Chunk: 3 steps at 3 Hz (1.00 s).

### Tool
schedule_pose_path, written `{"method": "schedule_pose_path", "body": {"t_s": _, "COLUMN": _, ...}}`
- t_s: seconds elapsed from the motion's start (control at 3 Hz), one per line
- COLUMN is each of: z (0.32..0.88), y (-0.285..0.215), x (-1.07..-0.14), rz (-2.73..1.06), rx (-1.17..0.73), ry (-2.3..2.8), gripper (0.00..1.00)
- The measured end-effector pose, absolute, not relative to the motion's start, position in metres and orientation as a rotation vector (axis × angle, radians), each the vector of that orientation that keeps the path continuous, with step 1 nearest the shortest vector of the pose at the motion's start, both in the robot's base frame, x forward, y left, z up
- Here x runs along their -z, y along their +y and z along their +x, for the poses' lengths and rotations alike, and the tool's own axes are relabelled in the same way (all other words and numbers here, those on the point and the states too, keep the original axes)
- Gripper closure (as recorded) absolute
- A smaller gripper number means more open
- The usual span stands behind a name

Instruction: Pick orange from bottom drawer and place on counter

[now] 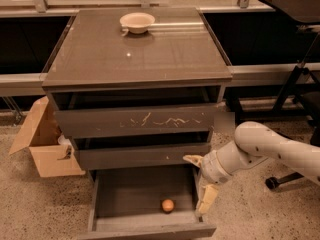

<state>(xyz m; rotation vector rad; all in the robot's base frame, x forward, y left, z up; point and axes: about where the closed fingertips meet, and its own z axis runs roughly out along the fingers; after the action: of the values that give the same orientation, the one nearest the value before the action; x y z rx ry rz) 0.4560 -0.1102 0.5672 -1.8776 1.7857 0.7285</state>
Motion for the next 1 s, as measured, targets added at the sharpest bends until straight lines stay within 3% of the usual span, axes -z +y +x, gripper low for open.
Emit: {"method": "schedule_pose_path", "body": {"t_s": 1.0, "z": 0.475, "y": -0.119, "x": -0.491, "rz": -1.881, "rx": -0.759, "ry": 1.842, "gripper": 0.0}}
